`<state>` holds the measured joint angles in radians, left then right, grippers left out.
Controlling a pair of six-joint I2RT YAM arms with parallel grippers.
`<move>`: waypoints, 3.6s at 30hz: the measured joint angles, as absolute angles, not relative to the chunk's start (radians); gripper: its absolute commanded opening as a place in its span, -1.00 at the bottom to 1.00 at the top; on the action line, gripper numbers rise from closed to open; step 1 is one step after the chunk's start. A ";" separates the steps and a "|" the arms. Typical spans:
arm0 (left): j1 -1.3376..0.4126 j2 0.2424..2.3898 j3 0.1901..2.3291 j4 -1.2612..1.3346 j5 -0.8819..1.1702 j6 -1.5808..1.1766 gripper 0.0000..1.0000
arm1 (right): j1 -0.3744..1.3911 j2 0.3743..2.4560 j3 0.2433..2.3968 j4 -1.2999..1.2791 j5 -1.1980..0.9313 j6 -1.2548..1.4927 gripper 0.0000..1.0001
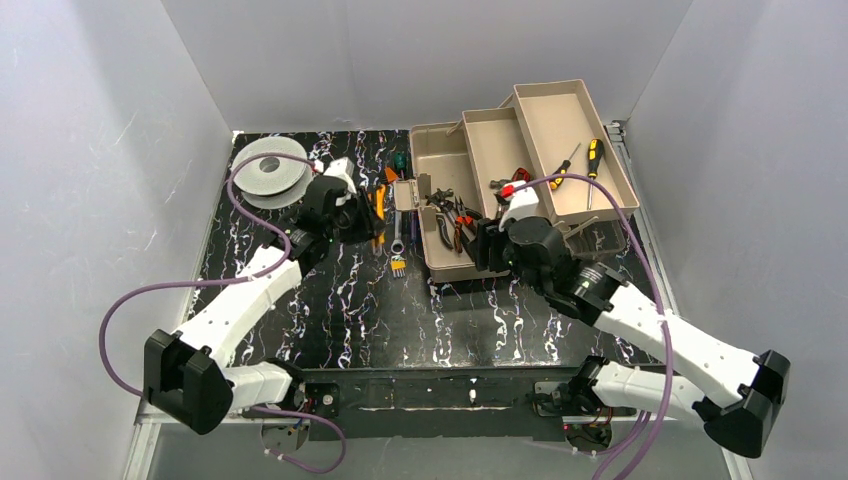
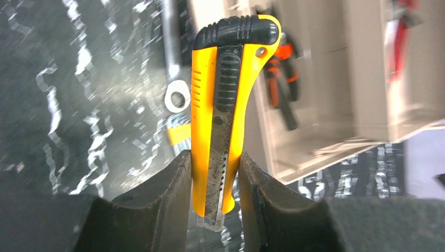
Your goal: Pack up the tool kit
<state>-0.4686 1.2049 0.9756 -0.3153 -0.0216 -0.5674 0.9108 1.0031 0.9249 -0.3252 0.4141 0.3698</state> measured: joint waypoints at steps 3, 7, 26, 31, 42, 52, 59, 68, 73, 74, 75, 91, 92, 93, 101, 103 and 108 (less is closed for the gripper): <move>-0.469 1.240 1.044 -0.259 0.047 -0.600 -1.00 | 0.911 0.947 0.907 -0.311 0.436 0.363 0.18; -0.476 1.349 1.137 -0.159 0.127 -0.661 -1.00 | 0.911 0.862 0.872 -0.297 0.472 0.359 0.18; -0.625 2.098 1.755 0.133 0.310 -0.985 0.41 | 0.910 0.628 0.794 -0.288 0.687 0.363 0.14; -0.648 2.166 1.938 0.010 0.296 -0.956 0.97 | 0.910 0.637 0.794 -0.289 0.701 0.363 0.14; -0.649 1.935 1.794 -0.244 0.115 -0.693 0.96 | 0.910 0.712 0.803 -0.304 0.657 0.360 0.10; -0.566 1.365 1.124 -0.428 -0.253 -0.502 0.96 | 0.909 0.801 0.816 -0.316 0.544 0.361 0.08; -0.583 1.426 1.029 -0.453 -0.241 -0.551 0.97 | 0.904 0.805 0.816 -0.314 0.534 0.363 0.08; -0.667 1.618 1.029 -0.450 -0.252 -0.599 0.99 | 0.904 0.797 0.816 -0.315 0.534 0.363 0.08; -0.690 1.678 1.030 -0.435 -0.301 -0.632 0.88 | 0.904 0.781 0.816 -0.315 0.534 0.363 0.08; -0.690 1.689 1.030 -0.429 -0.314 -0.640 0.84 | 0.904 0.778 0.816 -0.315 0.534 0.363 0.08; -0.690 1.696 1.030 -0.422 -0.327 -0.646 0.80 | 0.904 0.776 0.816 -0.315 0.534 0.363 0.08; -0.692 1.771 1.071 -0.321 -0.382 -0.682 0.56 | 0.904 0.772 0.816 -0.319 0.534 0.360 0.08; -0.692 1.771 1.071 -0.318 -0.384 -0.684 0.52 | 0.904 0.773 0.816 -0.319 0.534 0.360 0.08; -0.692 1.771 1.071 -0.317 -0.385 -0.686 0.47 | 0.904 0.774 0.816 -0.319 0.534 0.360 0.08; -0.680 1.754 1.040 -0.297 -0.408 -0.727 0.21 | 0.904 0.794 0.825 -0.319 0.527 0.359 0.08; -0.670 1.726 1.007 -0.283 -0.408 -0.736 0.11 | 0.904 0.794 0.825 -0.319 0.525 0.359 0.08; -0.656 1.666 0.939 -0.273 -0.408 -0.751 -0.02 | 0.904 0.794 0.825 -0.319 0.519 0.360 0.08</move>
<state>-0.6563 1.6661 0.9386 -0.2726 -0.4076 -0.7506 0.9035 0.7940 0.8249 -0.3191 0.5194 0.3599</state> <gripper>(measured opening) 0.580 0.542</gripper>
